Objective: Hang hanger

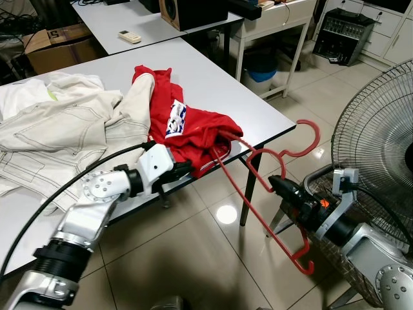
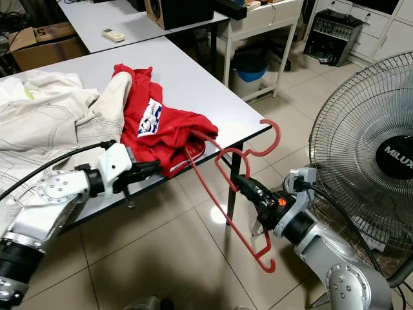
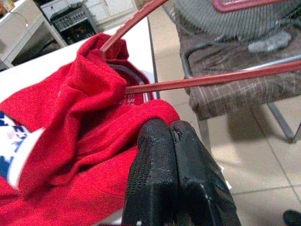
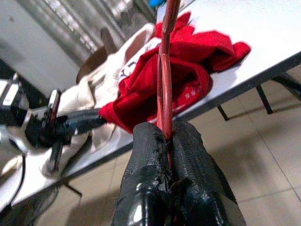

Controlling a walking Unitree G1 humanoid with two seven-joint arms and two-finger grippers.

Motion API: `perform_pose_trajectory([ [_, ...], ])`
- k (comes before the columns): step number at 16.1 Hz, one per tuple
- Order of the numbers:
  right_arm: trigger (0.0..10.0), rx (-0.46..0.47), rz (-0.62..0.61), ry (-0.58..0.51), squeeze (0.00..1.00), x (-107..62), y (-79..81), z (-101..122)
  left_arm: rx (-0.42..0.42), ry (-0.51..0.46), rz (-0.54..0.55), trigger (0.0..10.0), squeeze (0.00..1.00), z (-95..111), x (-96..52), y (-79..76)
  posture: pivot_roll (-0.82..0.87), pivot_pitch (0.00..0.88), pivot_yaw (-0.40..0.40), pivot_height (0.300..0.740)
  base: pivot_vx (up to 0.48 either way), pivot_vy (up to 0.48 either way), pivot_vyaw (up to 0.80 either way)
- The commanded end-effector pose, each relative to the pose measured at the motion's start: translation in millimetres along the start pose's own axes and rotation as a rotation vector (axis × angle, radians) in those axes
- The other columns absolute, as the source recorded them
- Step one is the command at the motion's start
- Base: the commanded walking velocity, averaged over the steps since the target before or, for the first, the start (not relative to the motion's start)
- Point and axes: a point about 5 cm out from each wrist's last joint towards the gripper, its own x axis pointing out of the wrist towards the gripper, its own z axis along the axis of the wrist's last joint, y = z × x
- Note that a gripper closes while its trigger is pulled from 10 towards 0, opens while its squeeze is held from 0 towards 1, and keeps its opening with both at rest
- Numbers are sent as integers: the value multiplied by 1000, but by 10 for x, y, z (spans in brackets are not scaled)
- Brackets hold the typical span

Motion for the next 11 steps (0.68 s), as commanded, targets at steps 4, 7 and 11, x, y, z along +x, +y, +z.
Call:
perform_pose_trajectory([
  [4, 10000, -112, -120, -12, 0, -72, -112, 118, 57, 77, 97, 0, 0, -30, -23, 143, -68, 0, 48, 740, 0, 0, 0],
  [7, 10000, 27, -211, -209, 0, -237, -234, 310, 54, 107, 140, 0, 0, -76, -21, 162, -81, 3, 48, 740, 0, 0, 0],
  [11, 10000, -75, -54, 122, 0, -320, 17, -74, 76, 146, 174, 0, 0, -121, -3, 204, -87, 16, 46, 740, 0, 0, 0],
])
